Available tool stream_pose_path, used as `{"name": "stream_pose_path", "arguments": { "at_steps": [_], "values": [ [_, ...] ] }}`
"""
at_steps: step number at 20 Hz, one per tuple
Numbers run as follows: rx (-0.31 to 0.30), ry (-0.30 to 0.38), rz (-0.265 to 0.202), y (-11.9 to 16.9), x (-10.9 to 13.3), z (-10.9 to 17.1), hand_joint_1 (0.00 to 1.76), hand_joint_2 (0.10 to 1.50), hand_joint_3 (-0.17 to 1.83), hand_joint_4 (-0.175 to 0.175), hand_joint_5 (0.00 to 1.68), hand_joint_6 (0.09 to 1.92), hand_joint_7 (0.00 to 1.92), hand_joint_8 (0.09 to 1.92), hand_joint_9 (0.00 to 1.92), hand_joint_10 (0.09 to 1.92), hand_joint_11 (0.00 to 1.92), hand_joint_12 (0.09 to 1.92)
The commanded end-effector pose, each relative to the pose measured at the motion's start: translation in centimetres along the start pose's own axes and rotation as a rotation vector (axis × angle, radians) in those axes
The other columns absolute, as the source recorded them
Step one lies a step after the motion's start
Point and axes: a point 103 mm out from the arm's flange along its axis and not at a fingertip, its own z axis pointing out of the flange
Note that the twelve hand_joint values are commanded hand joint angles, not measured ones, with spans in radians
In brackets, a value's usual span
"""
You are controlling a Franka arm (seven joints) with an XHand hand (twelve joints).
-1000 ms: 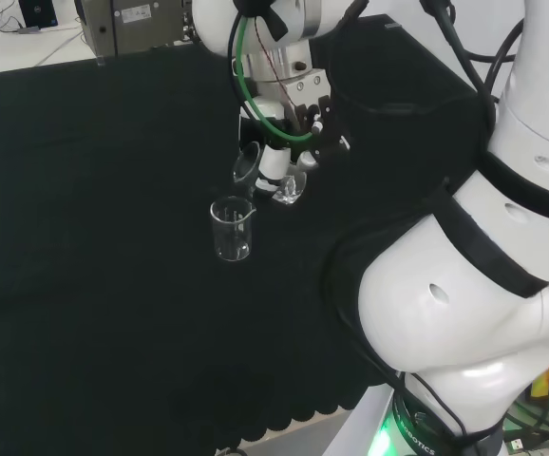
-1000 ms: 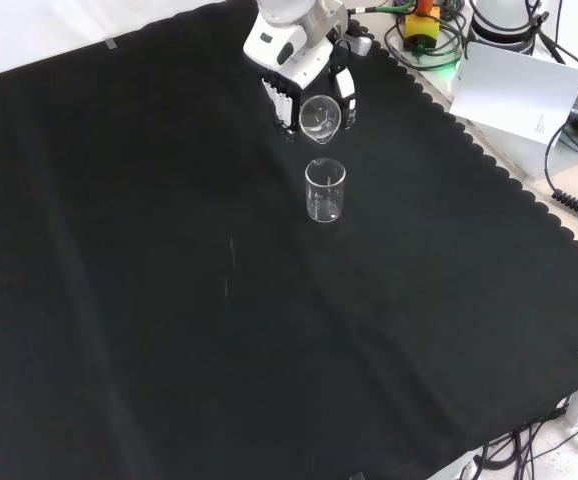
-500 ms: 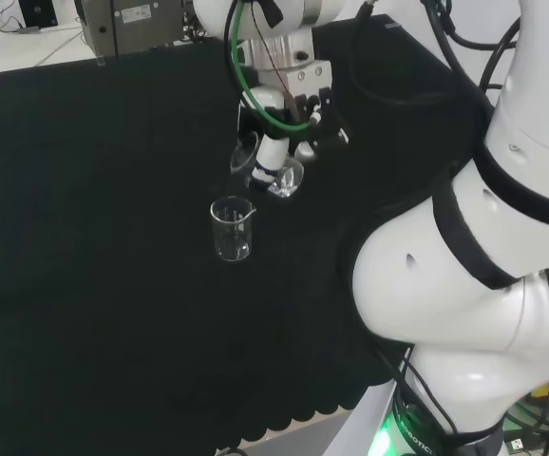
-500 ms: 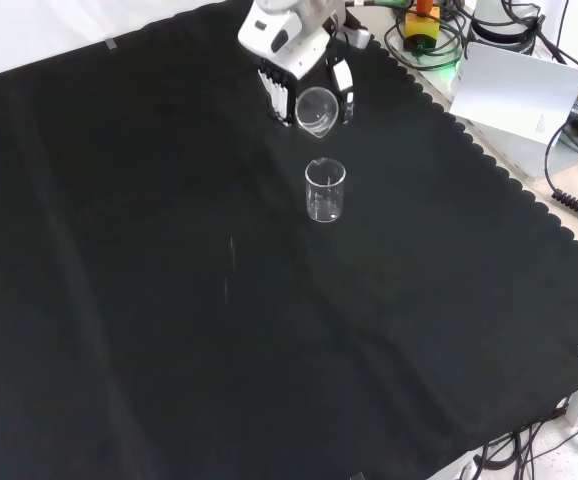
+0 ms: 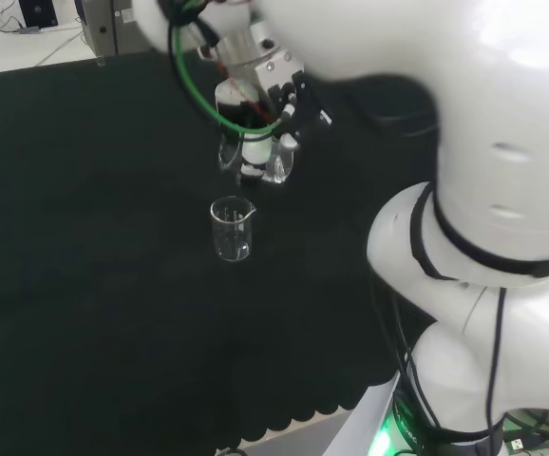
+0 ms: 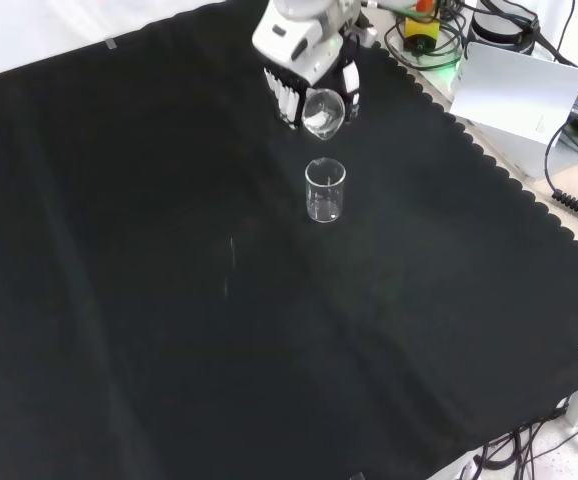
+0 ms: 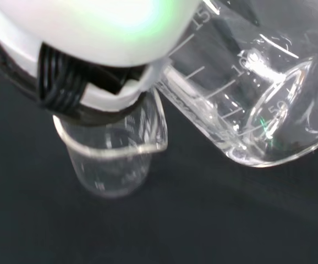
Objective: Pour the water from the handheld beaker into the one on the table.
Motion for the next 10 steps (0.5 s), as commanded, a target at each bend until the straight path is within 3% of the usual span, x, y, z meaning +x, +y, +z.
{"name": "stream_pose_path", "arguments": {
  "at_steps": [1, 10],
  "values": [
    [0.183, -0.089, 0.024, 0.86, -0.29, 5.4, 1.44, 0.55, 0.68, -0.175, 1.48, 0.24, 1.44, 0.34, 1.67, 0.09, 1.48, 0.58],
    [0.17, -0.088, 0.025, 0.76, -0.38, 5.17, 1.44, 0.55, 0.68, -0.175, 1.48, 0.23, 1.44, 0.34, 1.67, 0.09, 1.48, 0.58]
  ]
}}
